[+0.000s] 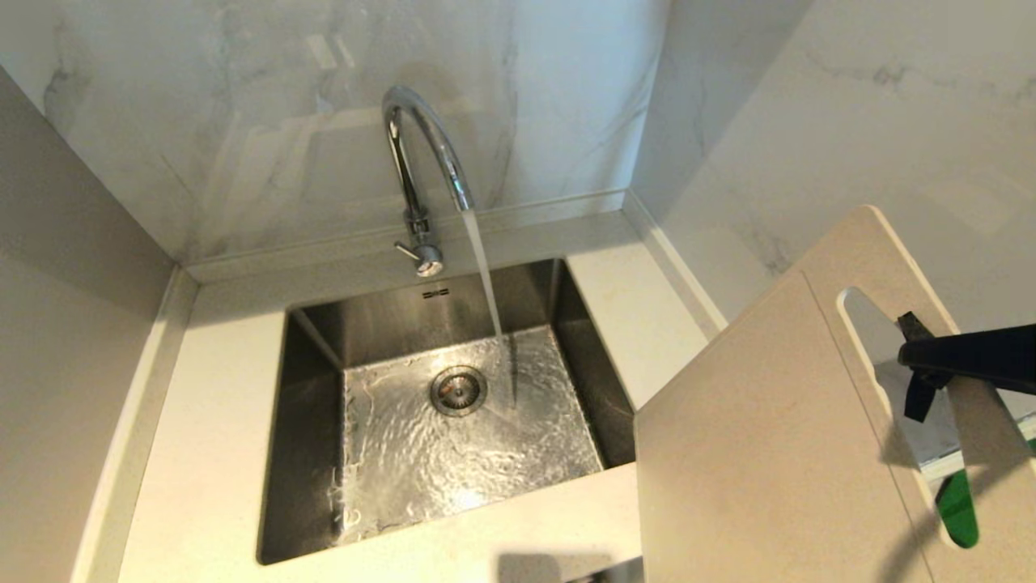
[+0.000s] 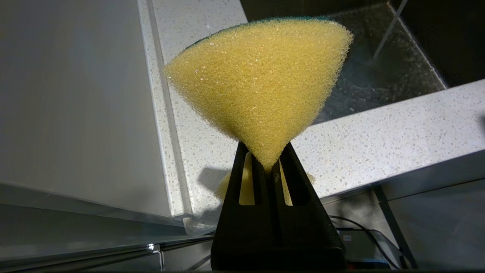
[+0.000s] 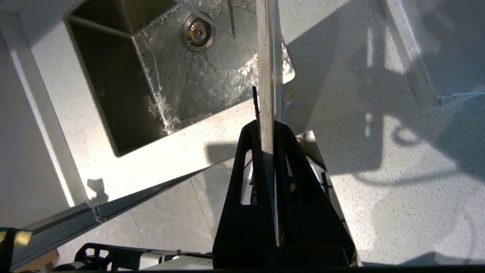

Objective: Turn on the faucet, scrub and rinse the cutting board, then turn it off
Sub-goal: Put down the cutting board

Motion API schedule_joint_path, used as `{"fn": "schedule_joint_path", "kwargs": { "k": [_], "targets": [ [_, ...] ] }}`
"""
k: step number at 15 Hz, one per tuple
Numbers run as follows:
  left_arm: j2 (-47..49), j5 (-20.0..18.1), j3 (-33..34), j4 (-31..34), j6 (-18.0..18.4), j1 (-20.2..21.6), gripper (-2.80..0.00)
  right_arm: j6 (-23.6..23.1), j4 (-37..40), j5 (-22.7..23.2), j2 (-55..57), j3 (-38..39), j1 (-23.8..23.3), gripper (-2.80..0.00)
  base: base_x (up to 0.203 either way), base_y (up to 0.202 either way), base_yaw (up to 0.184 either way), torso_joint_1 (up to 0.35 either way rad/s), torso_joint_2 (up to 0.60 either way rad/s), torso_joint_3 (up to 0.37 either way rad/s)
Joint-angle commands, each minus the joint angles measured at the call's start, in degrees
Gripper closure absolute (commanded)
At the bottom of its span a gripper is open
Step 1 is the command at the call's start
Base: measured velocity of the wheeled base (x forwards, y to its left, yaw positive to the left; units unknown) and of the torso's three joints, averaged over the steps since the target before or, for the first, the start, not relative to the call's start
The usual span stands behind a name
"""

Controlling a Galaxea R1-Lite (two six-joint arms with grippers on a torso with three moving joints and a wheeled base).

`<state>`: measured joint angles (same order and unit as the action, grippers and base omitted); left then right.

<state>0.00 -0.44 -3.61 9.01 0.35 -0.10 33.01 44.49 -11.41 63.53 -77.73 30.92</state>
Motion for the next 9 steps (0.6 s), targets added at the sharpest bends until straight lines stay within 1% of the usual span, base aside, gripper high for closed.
{"fn": "schedule_joint_path", "kwargs": {
  "k": [1,4,5,8,9],
  "targets": [
    [0.1,0.0,0.0,0.0,0.0,0.0,0.0,-0.4,0.4,-0.4,-0.5,4.0,0.0,0.0,0.0,0.0,0.0,0.0,0.0,0.0],
    [0.1,0.0,0.0,0.0,0.0,0.0,0.0,-7.7,-0.4,-1.8,0.2,7.8,-1.2,0.0,0.0,0.0,0.0,0.0,0.0,0.0],
    [0.1,0.0,0.0,0.0,0.0,0.0,0.0,-9.0,-0.9,-1.9,1.2,8.3,-1.4,0.0,0.0,0.0,0.0,0.0,0.0,0.0],
    [0.1,0.0,0.0,0.0,0.0,0.0,0.0,-10.0,-5.5,-2.0,1.7,12.3,-2.4,0.0,0.0,0.0,0.0,0.0,0.0,0.0],
    [0.1,0.0,0.0,0.0,0.0,0.0,0.0,-11.8,-5.8,-2.0,1.5,13.6,-3.6,0.0,0.0,0.0,0.0,0.0,0.0,0.0]
  ]
}}
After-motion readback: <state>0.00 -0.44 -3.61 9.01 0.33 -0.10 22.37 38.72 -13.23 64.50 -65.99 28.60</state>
